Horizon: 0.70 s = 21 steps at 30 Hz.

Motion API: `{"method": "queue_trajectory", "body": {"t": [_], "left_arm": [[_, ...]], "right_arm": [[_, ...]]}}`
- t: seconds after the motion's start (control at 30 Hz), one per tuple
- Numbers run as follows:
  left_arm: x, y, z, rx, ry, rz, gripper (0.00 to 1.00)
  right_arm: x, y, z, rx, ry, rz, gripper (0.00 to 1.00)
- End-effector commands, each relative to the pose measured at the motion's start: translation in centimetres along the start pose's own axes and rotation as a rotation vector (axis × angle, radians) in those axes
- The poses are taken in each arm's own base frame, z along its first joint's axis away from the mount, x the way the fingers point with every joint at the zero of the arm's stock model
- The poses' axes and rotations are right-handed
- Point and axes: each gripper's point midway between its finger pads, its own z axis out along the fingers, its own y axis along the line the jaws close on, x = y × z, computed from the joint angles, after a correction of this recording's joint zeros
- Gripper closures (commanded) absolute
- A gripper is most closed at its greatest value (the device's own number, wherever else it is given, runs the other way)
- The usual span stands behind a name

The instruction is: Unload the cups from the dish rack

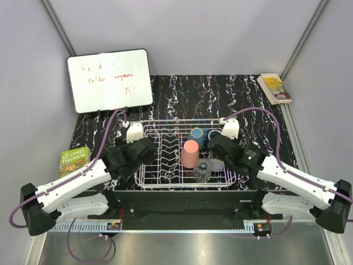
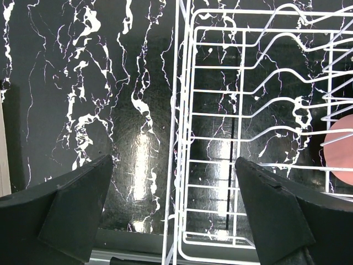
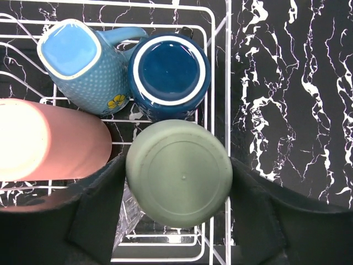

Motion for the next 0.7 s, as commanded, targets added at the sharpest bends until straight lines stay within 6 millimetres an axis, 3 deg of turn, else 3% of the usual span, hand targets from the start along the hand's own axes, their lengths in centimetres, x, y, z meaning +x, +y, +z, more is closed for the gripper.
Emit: {"method": "queue_trajectory", "body": {"t": [0.0,0.07,0.13,0.17,0.23,0.33,0.67], "left_arm": [[-0.2,-1.0,0.3,0.023,-0.008,-0.035,0.01],[-0.3,-1.1,0.3,0.025,-0.008,-0.038,0.01],[-0.2,-1.3,0.3,0.029,-0.005,-0.038,0.01],[-0.3,-1.3,0.3,0.028,-0.007,-0.039,0.01],[-0.3,-1.3,0.3,0.029,-0.006,-0.036,0.01],[-0.7,-1.2,0.1,0.027,-0.018,-0.038,0.01],[-3.2,-1.6,-0.7,0.033,-0.074,-0.062,0.01]], "right_arm": [[-0.8,0.2,-0.7,-0.028,-0.032,0.082,0.41],[-0.9,0.1,-0.8,-0.026,-0.034,0.087,0.64],[-0.9,0.0,-0.9,-0.025,-0.034,0.085,0.75],[-1.2,-0.1,-1.0,-0.022,-0.041,0.09,0.89],[-1.6,-0.3,-1.2,-0.019,-0.05,0.085,1.0],[-3.4,-0.4,-2.0,-0.018,-0.082,0.07,1.0],[-12.8,-0.4,-6.8,-0.042,-0.247,0.061,1.0]]}}
